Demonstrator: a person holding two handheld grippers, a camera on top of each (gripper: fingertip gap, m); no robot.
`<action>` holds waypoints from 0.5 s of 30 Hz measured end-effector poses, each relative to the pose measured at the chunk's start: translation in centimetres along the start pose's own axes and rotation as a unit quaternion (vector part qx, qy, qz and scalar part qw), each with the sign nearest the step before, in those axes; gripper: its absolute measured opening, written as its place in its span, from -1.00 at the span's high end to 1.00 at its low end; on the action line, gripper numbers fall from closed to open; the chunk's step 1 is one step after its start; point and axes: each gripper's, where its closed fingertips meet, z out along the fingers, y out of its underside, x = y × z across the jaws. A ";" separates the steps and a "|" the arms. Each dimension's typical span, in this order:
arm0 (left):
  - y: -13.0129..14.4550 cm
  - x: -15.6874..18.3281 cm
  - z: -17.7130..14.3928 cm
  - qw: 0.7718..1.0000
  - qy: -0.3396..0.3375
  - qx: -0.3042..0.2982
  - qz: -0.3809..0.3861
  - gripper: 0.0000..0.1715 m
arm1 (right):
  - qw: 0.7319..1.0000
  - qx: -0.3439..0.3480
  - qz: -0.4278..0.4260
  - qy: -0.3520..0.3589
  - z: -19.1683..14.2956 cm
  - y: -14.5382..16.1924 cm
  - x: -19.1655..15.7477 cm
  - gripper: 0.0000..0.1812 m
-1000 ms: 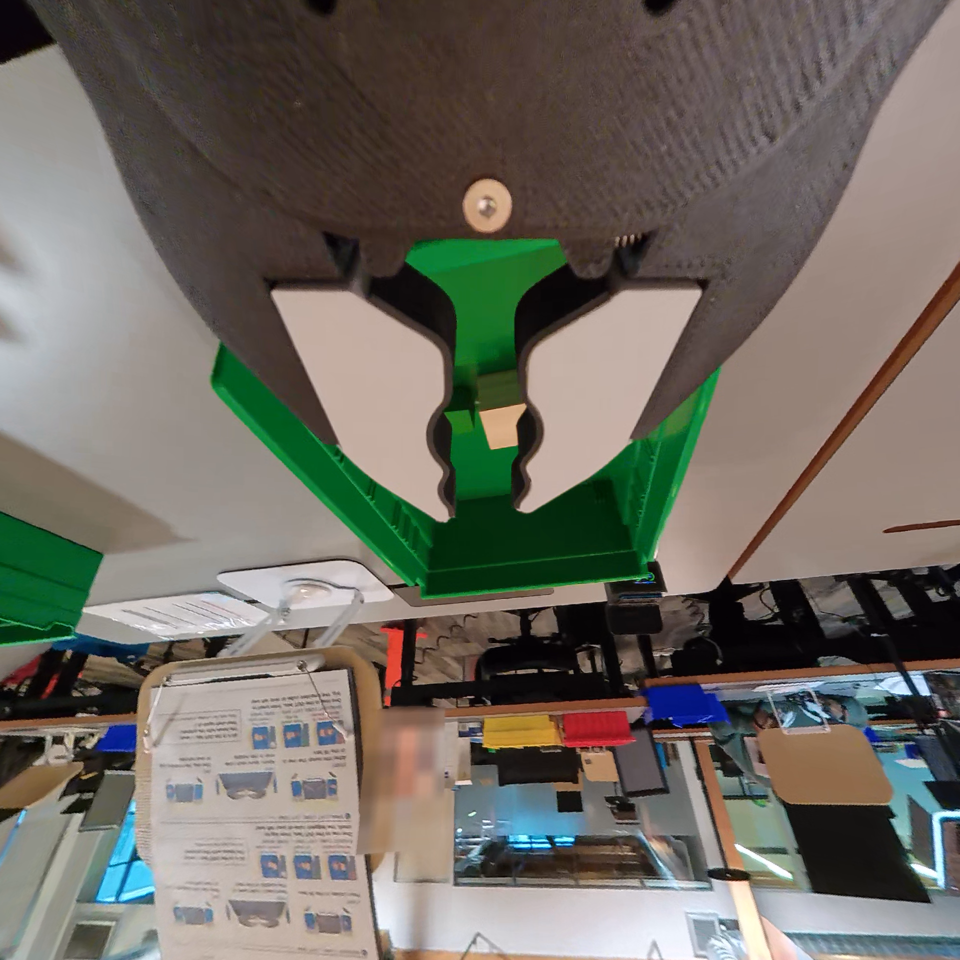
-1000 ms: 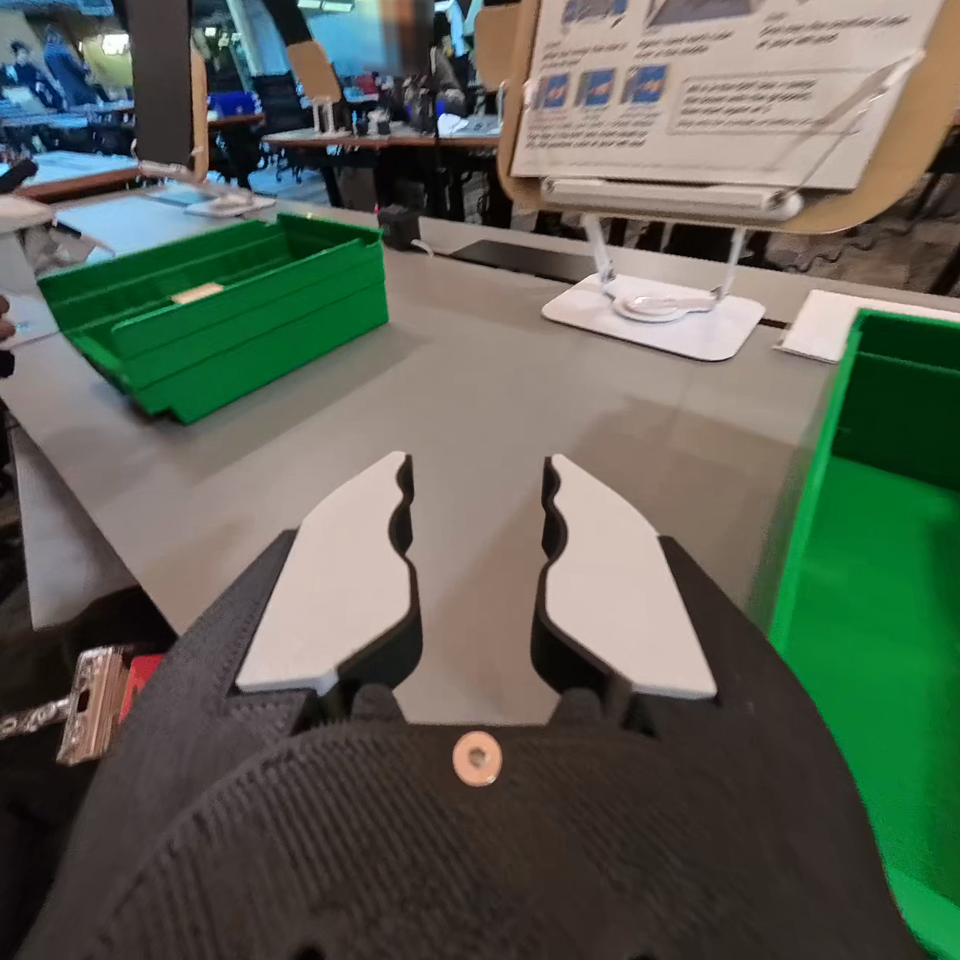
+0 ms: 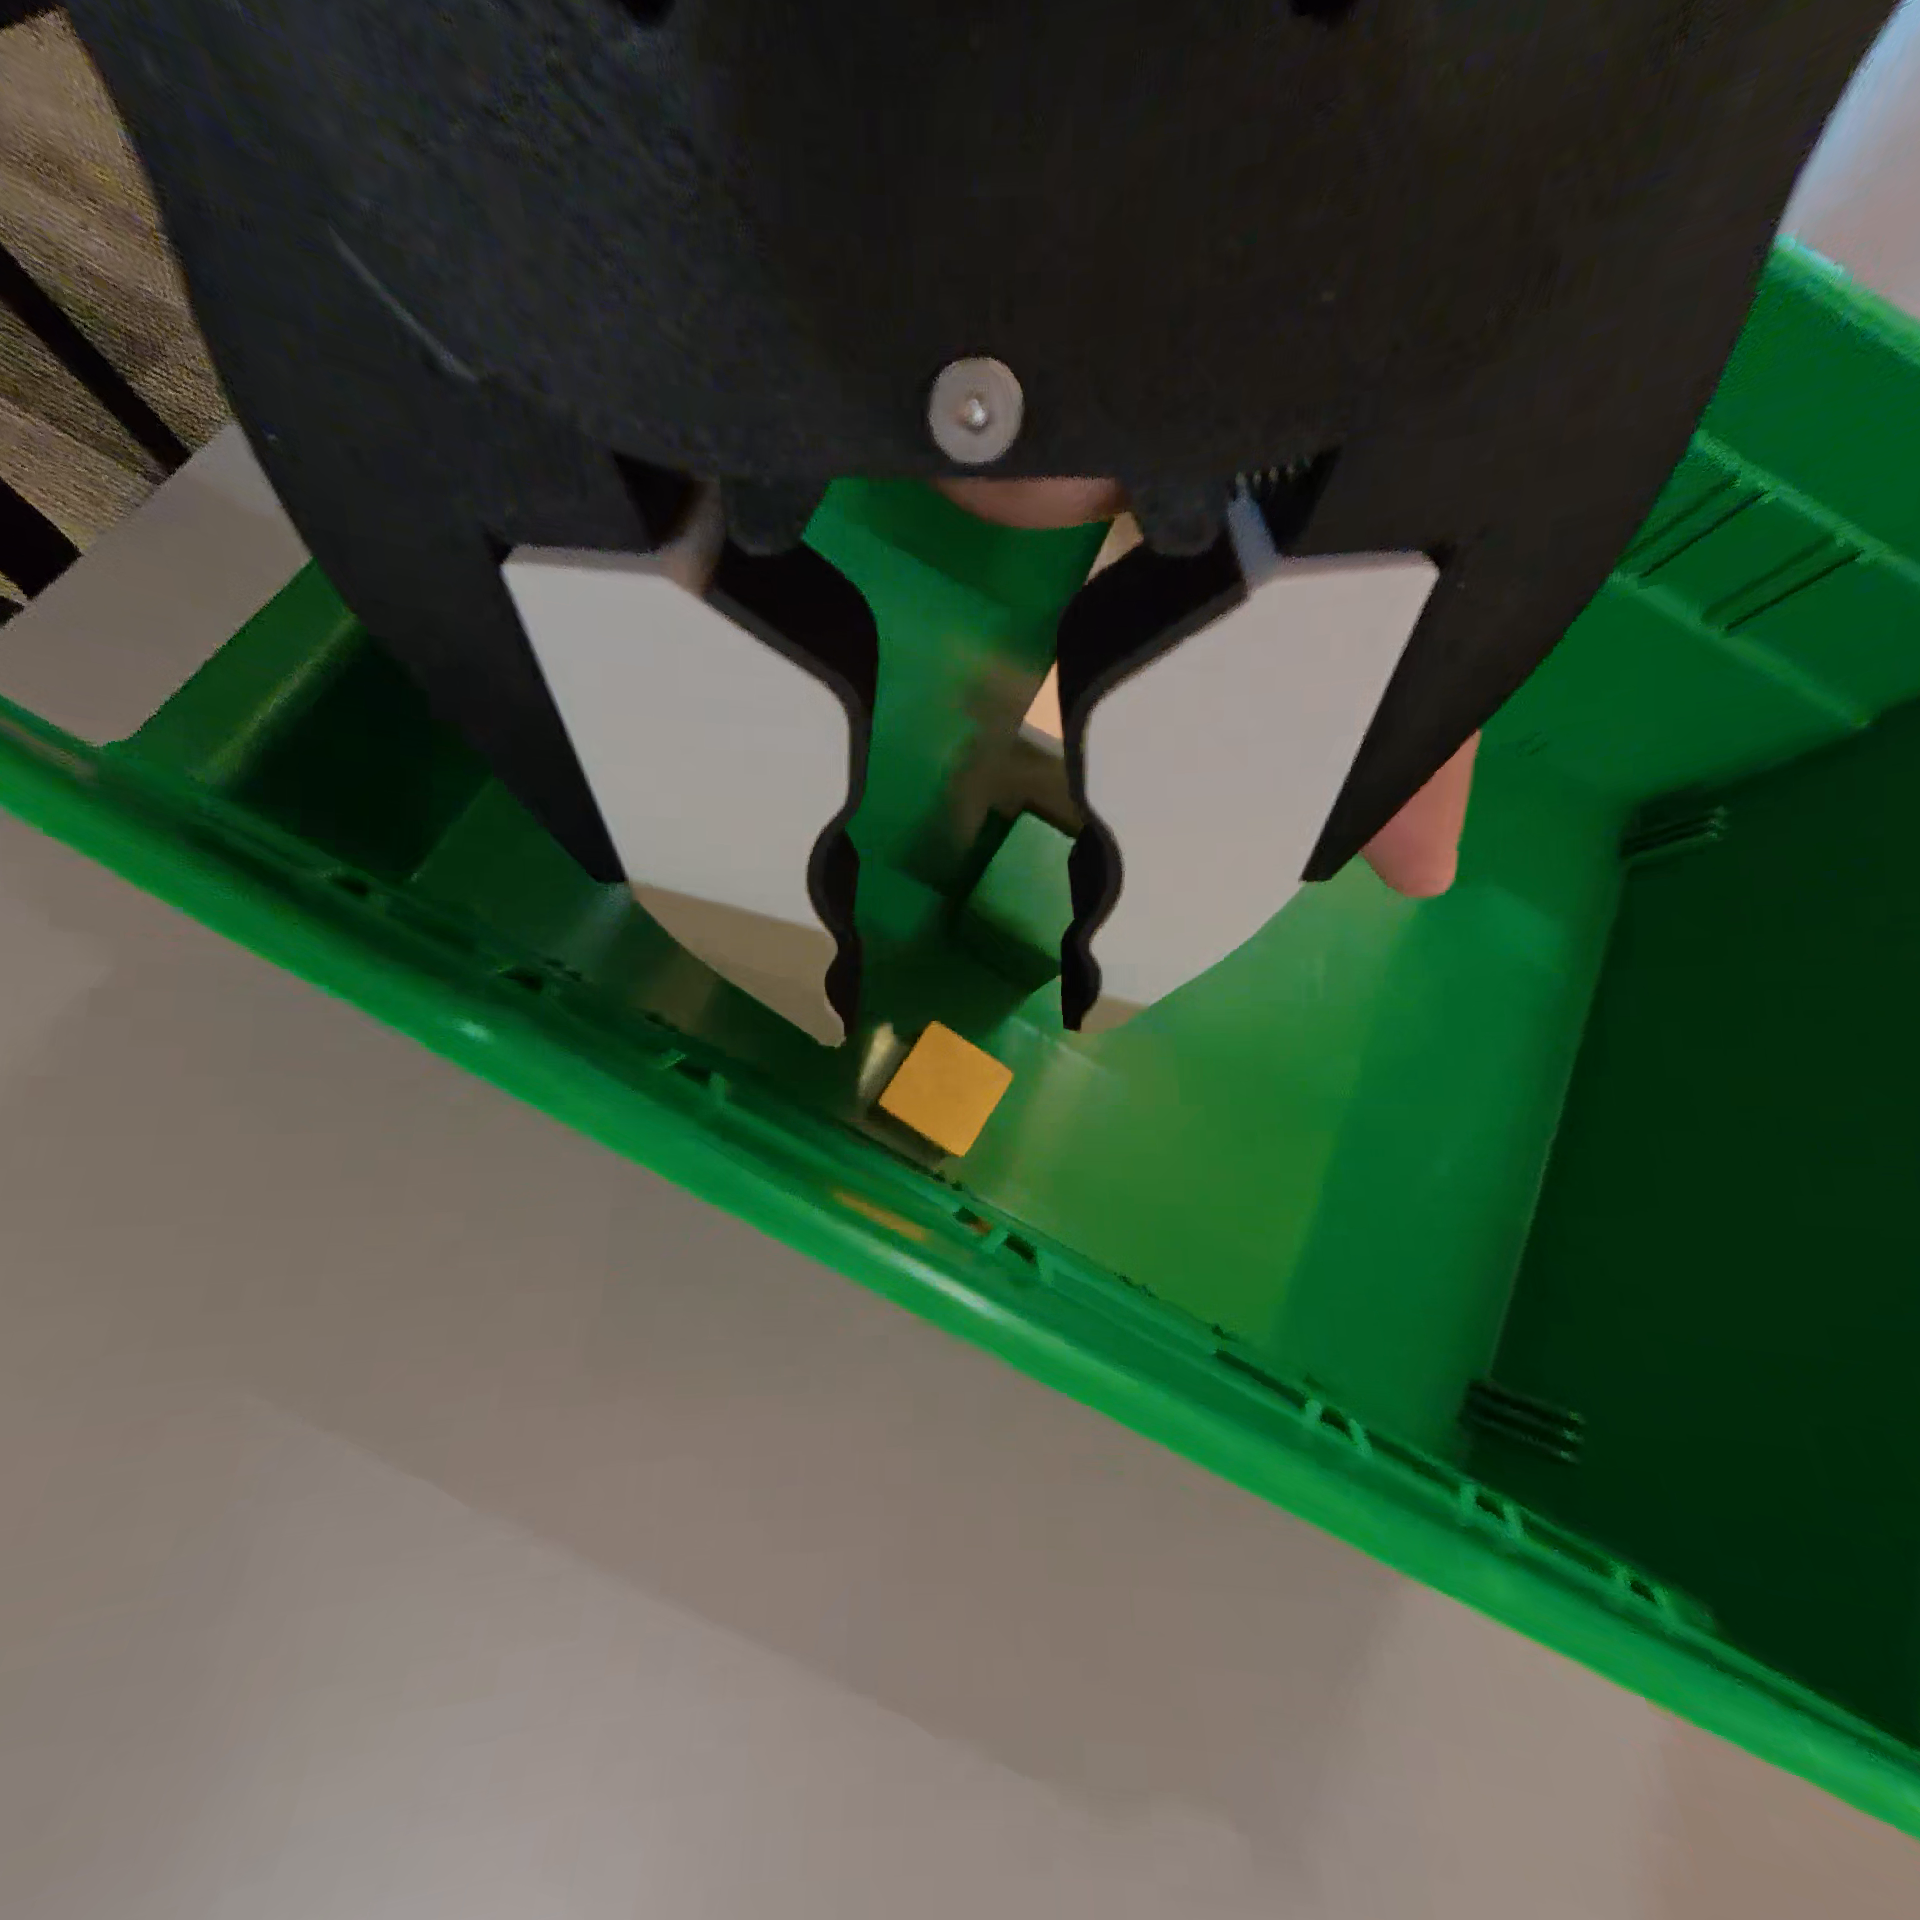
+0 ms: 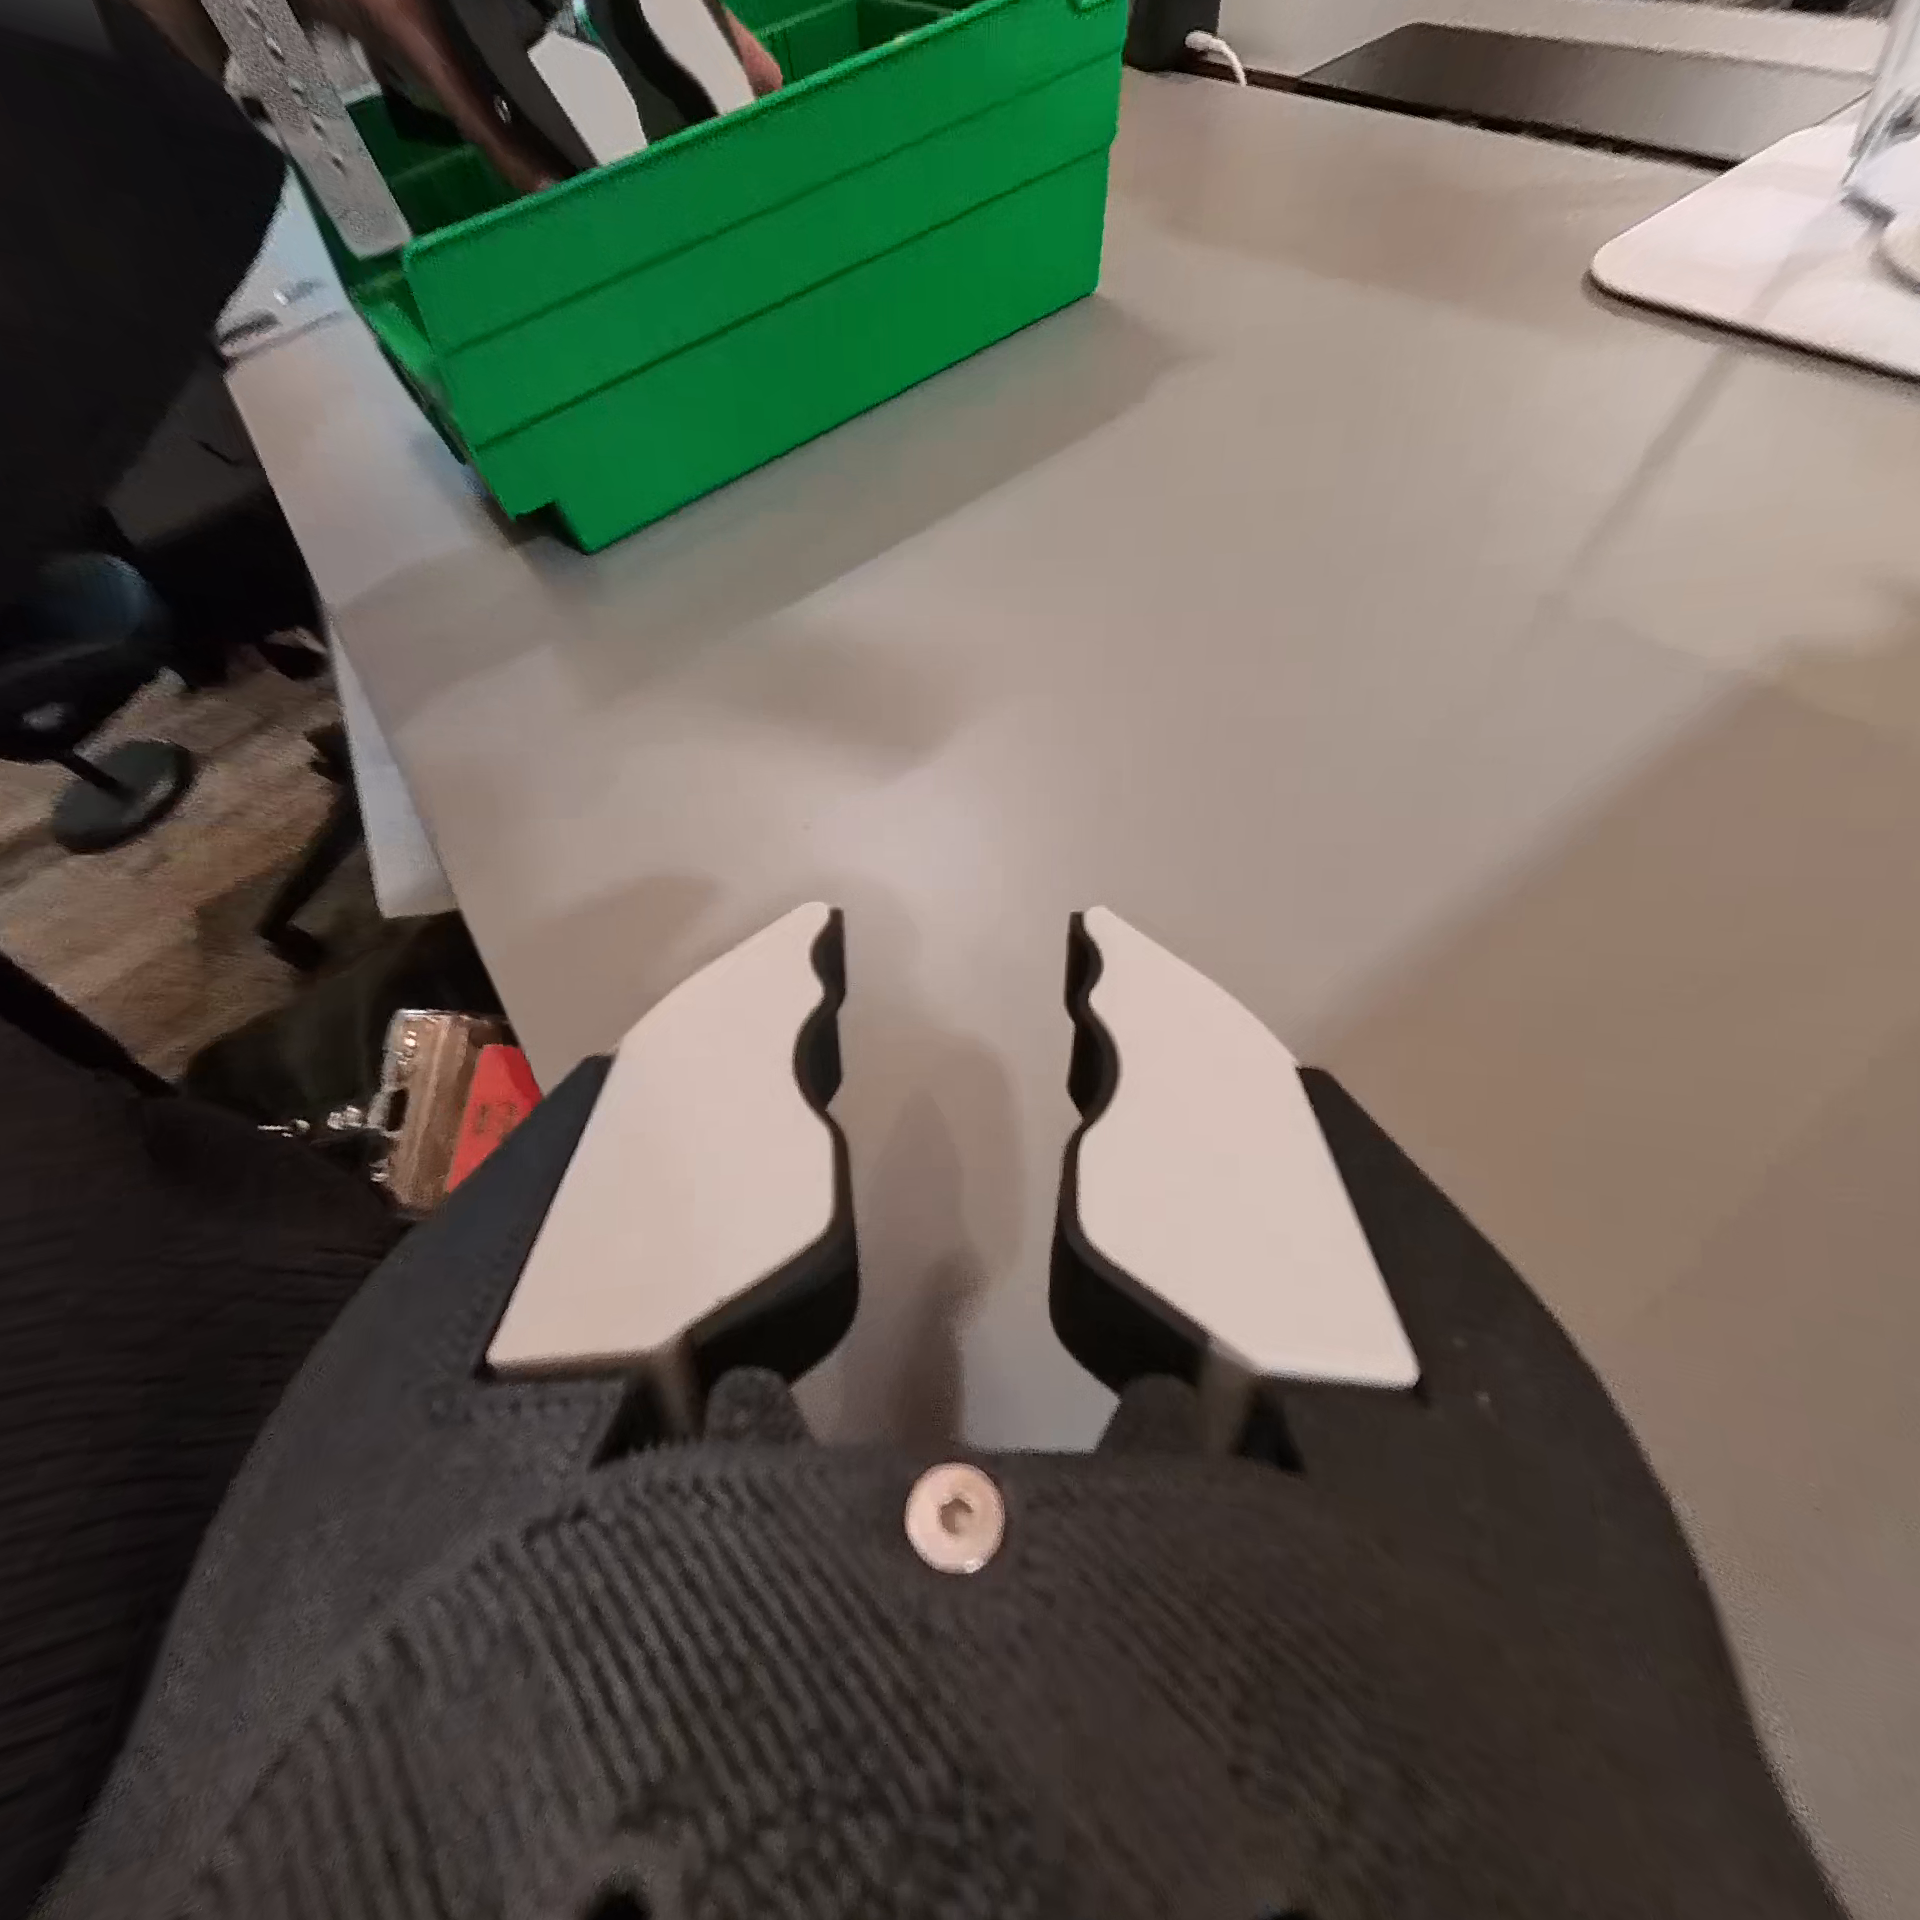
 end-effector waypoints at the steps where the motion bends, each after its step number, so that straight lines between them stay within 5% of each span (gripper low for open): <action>1: -0.1 0.3 0.0 1.000 0.007 0.002 0.000 0.54 | 1.000 0.003 0.013 -0.009 0.0 0.0 0.0 0.54; 9: -0.2 0.7 0.9 1.000 0.002 -0.011 0.010 0.47 | 0.991 0.025 0.113 -0.073 -1.3 -0.5 -0.2 0.60; 15: 0.0 0.7 2.2 0.999 -0.003 -0.023 0.027 0.51 | 0.990 0.009 0.108 -0.090 -1.2 -0.2 -1.1 0.60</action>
